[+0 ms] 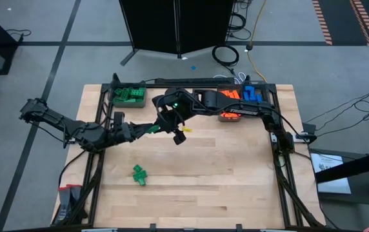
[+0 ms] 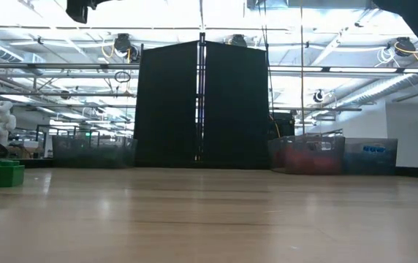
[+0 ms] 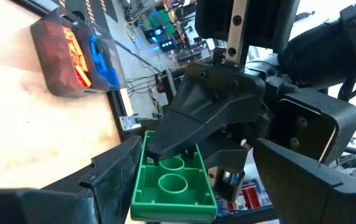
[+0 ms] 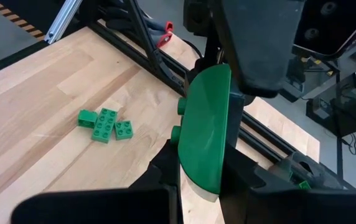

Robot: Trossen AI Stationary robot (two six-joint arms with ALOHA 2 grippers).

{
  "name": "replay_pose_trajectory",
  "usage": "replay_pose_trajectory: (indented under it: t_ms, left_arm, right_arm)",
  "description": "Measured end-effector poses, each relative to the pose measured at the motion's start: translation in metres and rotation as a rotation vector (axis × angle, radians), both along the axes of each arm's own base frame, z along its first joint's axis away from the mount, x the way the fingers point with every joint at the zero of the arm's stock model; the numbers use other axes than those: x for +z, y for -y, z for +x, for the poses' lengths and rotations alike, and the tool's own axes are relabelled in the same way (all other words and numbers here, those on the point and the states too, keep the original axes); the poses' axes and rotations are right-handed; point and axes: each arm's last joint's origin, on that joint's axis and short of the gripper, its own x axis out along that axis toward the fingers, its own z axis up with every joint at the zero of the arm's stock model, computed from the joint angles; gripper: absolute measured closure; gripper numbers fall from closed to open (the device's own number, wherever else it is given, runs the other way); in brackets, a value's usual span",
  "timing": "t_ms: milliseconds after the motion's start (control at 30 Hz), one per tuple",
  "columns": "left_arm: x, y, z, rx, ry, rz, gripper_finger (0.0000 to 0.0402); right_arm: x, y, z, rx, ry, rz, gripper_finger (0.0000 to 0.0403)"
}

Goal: Sort blocks
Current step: Put the green game piece into the left black bin

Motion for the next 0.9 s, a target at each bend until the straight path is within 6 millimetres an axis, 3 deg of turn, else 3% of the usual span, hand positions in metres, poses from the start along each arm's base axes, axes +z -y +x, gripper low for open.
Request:
replay_pose_trajectory:
  t_ms: [533, 767, 900]
  left_arm:
    - [-0.001, 0.000, 0.000, -0.007, -0.008, 0.005, 0.0096]
    - [0.001, 0.003, 0.000, -0.072, -0.002, -0.007, 0.0096]
    - [0.000, 0.001, 0.000, -0.032, -0.012, 0.000, 0.0096]
  right_arm:
    - [-0.001, 0.014, -0.002, -0.060, -0.015, -0.075, 0.0357]
    - [0.002, 0.028, -0.014, -0.153, -0.075, -0.110, 0.0357]
    - [0.002, 0.026, -0.016, -0.136, -0.091, -0.089, 0.0357]
